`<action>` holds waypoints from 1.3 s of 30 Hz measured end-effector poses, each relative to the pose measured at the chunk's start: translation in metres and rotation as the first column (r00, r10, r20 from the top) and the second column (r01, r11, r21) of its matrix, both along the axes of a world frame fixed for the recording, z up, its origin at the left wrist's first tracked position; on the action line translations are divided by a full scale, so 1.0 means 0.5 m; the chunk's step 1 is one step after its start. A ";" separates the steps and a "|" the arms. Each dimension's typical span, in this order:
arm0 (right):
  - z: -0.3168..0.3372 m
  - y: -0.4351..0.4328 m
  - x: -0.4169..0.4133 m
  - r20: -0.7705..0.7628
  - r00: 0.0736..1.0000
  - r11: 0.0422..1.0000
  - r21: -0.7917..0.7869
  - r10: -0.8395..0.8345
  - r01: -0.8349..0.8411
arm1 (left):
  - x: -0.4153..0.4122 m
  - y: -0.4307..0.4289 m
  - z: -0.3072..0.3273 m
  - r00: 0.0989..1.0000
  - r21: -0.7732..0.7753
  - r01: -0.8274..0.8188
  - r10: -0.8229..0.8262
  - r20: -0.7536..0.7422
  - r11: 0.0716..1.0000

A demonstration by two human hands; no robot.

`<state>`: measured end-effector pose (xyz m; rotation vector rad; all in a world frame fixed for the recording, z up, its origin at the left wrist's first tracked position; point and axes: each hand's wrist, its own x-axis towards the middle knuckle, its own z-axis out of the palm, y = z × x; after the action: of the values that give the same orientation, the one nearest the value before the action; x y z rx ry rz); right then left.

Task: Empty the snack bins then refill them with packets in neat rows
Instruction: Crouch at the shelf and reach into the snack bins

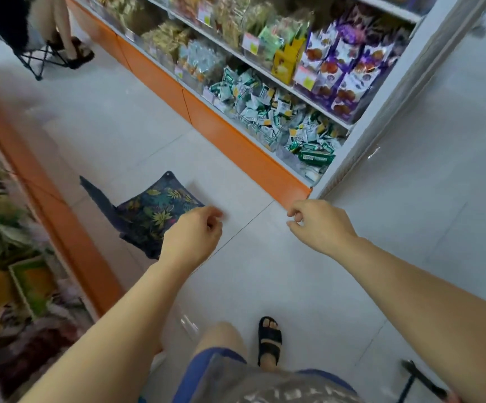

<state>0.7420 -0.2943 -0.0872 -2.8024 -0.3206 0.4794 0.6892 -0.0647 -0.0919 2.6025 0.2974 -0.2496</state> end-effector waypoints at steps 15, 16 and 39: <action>-0.028 0.145 0.370 -0.092 0.994 0.998 0.025 0.052 -0.050 | 0.330 0.139 -0.024 1.000 0.006 -0.004 0.004 -0.008 1.000; -0.028 0.160 0.399 -0.110 0.993 0.999 0.028 0.044 -0.041 | 0.360 0.150 -0.028 1.000 -0.005 0.016 -0.016 -0.023 1.000; -0.038 0.258 0.975 -0.250 0.954 0.984 -0.022 0.166 -0.177 | 0.975 0.218 -0.029 0.997 -0.001 0.068 -0.068 -0.024 0.998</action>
<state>1.2295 -0.1655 -0.1064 -2.7272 -0.5060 0.8765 1.1768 0.0443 -0.1062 2.6141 0.2178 -0.3048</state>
